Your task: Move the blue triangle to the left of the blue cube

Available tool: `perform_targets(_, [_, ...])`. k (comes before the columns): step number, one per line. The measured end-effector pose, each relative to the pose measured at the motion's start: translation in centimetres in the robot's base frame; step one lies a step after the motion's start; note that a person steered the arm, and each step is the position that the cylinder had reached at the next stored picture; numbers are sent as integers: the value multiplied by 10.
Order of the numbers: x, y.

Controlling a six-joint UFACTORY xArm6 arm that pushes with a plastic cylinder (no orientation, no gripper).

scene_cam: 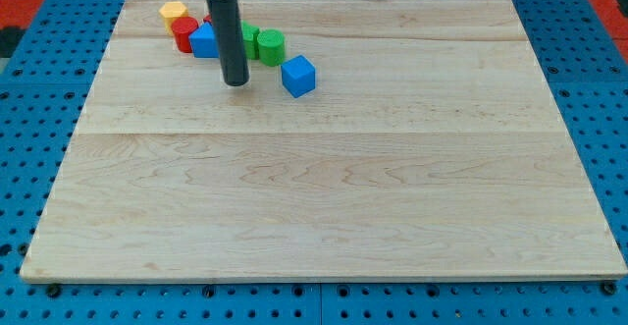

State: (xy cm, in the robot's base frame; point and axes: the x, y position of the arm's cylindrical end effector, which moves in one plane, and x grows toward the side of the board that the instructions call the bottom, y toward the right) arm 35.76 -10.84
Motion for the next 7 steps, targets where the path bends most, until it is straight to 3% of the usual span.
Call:
perform_targets(3, [-10,-3])
perform_targets(6, [-53,-106])
perform_targets(7, [-66,-96])
